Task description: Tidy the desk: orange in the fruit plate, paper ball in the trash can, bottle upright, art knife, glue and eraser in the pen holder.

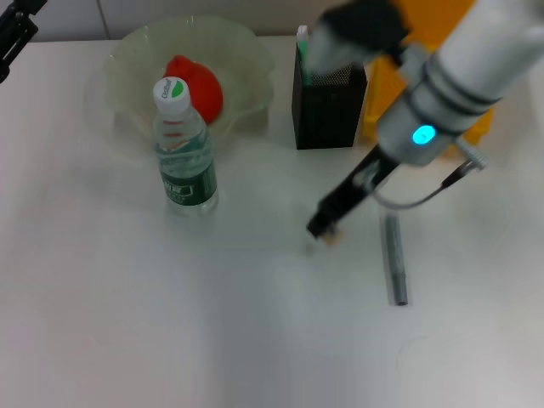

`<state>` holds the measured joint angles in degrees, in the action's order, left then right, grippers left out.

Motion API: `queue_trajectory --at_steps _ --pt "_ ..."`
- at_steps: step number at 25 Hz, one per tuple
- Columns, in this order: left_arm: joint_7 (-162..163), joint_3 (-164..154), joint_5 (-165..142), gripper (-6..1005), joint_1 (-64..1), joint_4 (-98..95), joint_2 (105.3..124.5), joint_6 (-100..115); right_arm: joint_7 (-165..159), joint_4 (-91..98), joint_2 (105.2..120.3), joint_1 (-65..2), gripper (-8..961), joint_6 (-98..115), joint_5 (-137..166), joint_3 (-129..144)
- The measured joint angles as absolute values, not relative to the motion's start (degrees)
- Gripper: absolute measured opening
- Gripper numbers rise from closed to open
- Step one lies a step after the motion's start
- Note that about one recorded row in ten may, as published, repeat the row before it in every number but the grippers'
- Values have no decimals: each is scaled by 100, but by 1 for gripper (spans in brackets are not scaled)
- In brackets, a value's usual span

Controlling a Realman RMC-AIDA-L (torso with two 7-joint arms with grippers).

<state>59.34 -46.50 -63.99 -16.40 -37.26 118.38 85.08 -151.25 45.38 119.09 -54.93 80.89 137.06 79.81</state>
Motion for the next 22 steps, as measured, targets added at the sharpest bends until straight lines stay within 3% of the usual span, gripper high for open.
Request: queue_trajectory --at_steps 4,9,14,22 --pt "5935 -4644 -6396 580 -1657 -3726 11839 8518 -14046 5237 11920 -4596 259 8081 12853 6345" --pt "5933 -4640 -6341 580 -1674 -3707 11845 8510 -11198 4426 11915 -3770 259 7429 10093 5390" --pt "5926 -4640 -6331 580 -1723 -3640 11849 8484 -9126 3342 11919 -3679 260 6702 8864 5341" --pt "5924 -4639 -6319 580 -1752 -3518 11838 8429 -8219 2616 11946 -4094 260 5571 8813 5392"
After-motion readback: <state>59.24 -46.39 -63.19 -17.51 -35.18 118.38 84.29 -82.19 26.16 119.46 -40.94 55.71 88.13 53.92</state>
